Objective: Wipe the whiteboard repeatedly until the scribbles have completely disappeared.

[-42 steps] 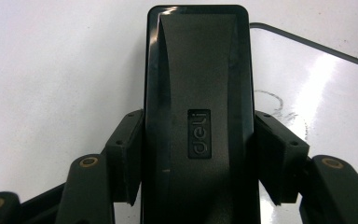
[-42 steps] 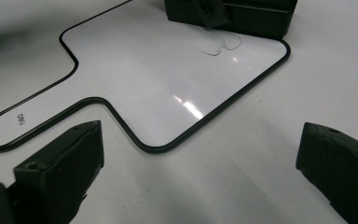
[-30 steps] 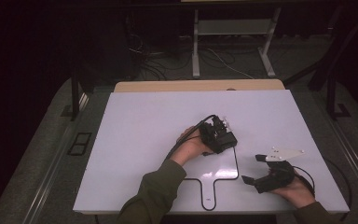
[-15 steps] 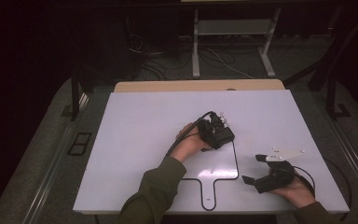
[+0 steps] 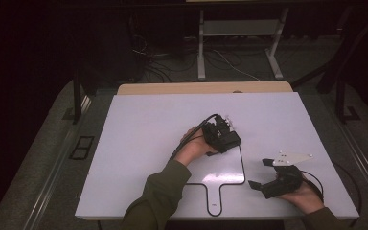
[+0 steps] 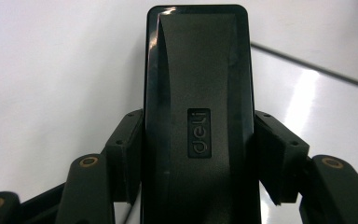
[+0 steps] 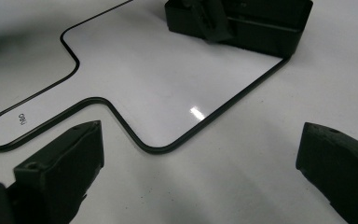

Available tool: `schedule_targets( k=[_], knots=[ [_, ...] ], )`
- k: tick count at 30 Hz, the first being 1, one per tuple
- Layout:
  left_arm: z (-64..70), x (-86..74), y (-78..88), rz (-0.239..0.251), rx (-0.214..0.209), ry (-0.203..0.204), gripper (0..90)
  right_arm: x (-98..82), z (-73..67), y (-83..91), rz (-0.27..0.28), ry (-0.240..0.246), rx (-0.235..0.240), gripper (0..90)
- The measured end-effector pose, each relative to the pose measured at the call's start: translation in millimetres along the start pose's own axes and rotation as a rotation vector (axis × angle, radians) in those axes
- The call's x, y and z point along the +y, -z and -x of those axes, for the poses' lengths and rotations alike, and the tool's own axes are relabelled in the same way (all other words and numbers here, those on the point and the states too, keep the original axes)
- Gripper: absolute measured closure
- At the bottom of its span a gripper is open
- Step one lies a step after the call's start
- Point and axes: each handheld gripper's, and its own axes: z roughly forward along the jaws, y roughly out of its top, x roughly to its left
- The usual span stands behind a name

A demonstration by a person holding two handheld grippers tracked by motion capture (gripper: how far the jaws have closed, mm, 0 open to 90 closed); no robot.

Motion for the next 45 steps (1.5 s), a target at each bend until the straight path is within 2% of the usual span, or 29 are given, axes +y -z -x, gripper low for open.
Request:
schedule_targets(
  k=[2, 4, 8, 9, 13, 15, 17, 20, 21, 22, 23, 26, 29, 36, 40, 42, 43, 44, 45],
  knots=[
    [4.9, 0.5, -0.8, 0.009, -0.013, -0.008, 39.0, -0.1, 0.2, 0.1, 0.0, 0.0, -0.002, 0.0],
    [3.8, 0.7, -0.8, 0.009, -0.008, -0.011, 39.0, 0.0, 0.0, 0.3, -0.001, -0.002, 0.0, 0.0],
    [-7.3, -2.6, -0.5, 0.022, 0.022, 0.052, 39.0, -0.2, -0.5, 0.7, 0.001, -0.002, -0.001, 0.0],
    [-12.3, -3.9, 0.4, 0.016, 0.034, 0.048, 39.1, -0.2, -0.4, 0.7, 0.001, -0.004, -0.002, 0.0],
    [-25.0, -9.7, 3.4, 0.01, 0.051, 0.083, 39.1, -0.5, 0.6, 0.9, -0.002, -0.004, 0.0, 0.0],
    [-25.2, -10.3, 3.8, 0.008, 0.051, 0.087, 39.0, -0.5, 0.8, 1.2, -0.005, -0.003, 0.0, 0.0],
    [-21.1, -8.8, 3.7, -0.001, 0.053, 0.074, 39.0, -0.4, 0.8, 1.0, -0.005, -0.004, 0.0, 0.0],
    [-11.6, -5.9, 2.3, 0.004, 0.025, 0.053, 39.0, -0.1, 0.4, -0.1, -0.005, 0.001, 0.0, 0.0],
    [-9.9, -4.4, 3.6, -0.023, 0.015, 0.02, 39.0, 0.0, 0.0, -0.2, -0.008, -0.001, 0.002, 0.0],
    [-6.3, -3.6, 2.7, -0.014, 0.01, 0.012, 39.0, 0.1, -0.4, -0.4, -0.009, -0.001, 0.002, 0.0],
    [-2.2, -3.0, 1.9, -0.01, 0.004, 0.018, 39.0, 0.1, -0.6, -0.3, -0.011, -0.001, 0.003, 0.0],
    [6.4, -1.2, 0.8, -0.001, -0.01, -0.004, 39.0, 0.1, -0.6, -0.4, -0.01, -0.002, 0.003, 0.0],
    [10.1, -1.6, 1.4, 0.003, -0.026, -0.012, 39.0, 0.0, -0.3, -0.1, -0.008, -0.001, 0.003, 0.0],
    [2.8, -8.9, 5.1, 0.055, -0.074, 0.044, 39.0, -0.5, 0.2, 0.2, -0.007, -0.003, 0.001, 0.0],
    [-2.1, -12.8, 13.7, 0.076, -0.077, 0.062, 38.9, -0.8, 1.1, 0.3, -0.006, -0.003, 0.003, 0.0],
    [-5.5, -14.6, 19.4, 0.091, -0.072, 0.056, 39.0, -1.0, 1.2, 0.4, -0.008, -0.006, 0.004, 0.0],
    [-8.2, -15.8, 23.7, 0.073, -0.071, 0.034, 39.0, -1.1, 1.3, 0.3, -0.008, -0.007, 0.004, 0.0],
    [-7.2, -17.1, 25.1, 0.096, -0.069, 0.066, 39.0, -1.1, 1.4, 0.3, -0.009, -0.006, 0.004, 0.0],
    [-8.7, -18.4, 27.5, 0.101, -0.065, 0.065, 39.0, -1.2, 1.2, 0.3, -0.009, -0.009, 0.002, 0.0]
  ],
)
